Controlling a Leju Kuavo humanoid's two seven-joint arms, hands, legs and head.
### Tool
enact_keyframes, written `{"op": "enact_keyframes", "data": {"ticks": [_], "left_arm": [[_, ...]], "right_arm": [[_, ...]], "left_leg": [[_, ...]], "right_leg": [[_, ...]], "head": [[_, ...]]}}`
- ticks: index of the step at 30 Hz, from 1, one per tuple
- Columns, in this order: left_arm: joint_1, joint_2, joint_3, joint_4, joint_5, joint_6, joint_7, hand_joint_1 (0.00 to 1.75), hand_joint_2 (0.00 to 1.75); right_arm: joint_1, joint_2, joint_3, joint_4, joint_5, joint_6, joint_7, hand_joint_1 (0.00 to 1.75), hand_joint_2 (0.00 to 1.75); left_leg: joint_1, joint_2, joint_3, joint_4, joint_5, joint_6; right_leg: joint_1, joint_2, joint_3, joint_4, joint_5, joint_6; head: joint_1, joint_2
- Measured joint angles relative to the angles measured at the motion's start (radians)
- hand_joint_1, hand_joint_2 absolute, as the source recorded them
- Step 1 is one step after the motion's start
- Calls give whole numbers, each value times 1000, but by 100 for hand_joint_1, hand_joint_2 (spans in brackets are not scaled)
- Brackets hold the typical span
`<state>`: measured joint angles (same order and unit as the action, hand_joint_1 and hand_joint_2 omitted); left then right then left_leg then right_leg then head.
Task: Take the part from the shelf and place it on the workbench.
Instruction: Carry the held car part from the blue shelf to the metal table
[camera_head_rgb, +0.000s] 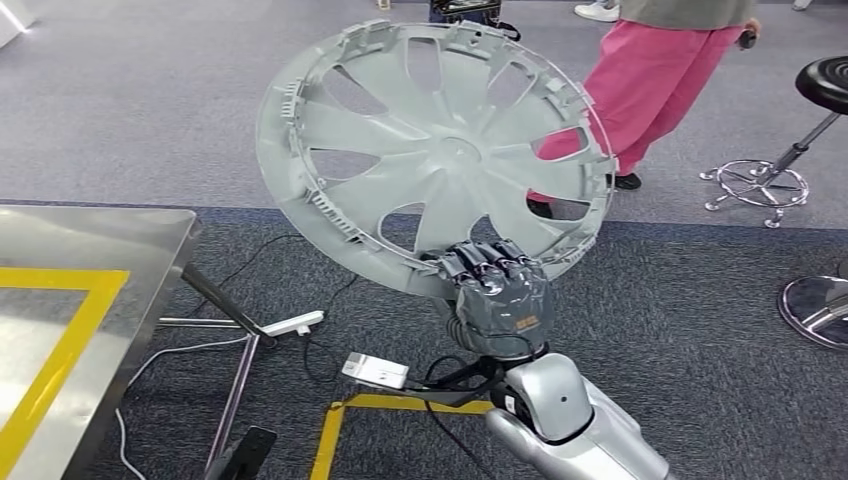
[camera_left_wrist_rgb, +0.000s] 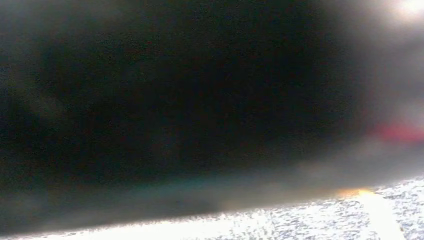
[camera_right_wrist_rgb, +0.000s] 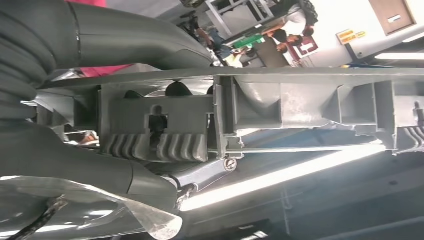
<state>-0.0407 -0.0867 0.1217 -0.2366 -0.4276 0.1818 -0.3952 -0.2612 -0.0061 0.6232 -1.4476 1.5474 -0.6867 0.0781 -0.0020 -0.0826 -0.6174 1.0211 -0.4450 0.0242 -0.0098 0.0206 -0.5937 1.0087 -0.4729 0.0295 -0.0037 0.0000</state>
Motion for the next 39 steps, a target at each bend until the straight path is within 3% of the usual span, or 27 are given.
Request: {"op": "enact_keyframes", "data": {"ticks": [6,15,39], "left_arm": [[0,1,0,0,0,9,14,0,0],[0,2,-1,0,-10,16,15,0,0],[0,5,-7,0,-8,-3,38,0,0]], "right_arm": [[2,0,0,0,-1,0,-4,175,175],[2,0,-1,0,2,0,-4,175,175],[0,0,-1,0,2,0,-4,175,175]], "left_leg": [[2,5,5,-9,1,-1],[6,7,6,-11,3,-14],[1,7,5,-5,1,-11]], "right_leg": [[3,6,-1,0,-1,-5],[7,7,0,1,0,-11],[1,7,1,-2,2,-8]], "head": [[0,0],[0,0],[0,0]]}}
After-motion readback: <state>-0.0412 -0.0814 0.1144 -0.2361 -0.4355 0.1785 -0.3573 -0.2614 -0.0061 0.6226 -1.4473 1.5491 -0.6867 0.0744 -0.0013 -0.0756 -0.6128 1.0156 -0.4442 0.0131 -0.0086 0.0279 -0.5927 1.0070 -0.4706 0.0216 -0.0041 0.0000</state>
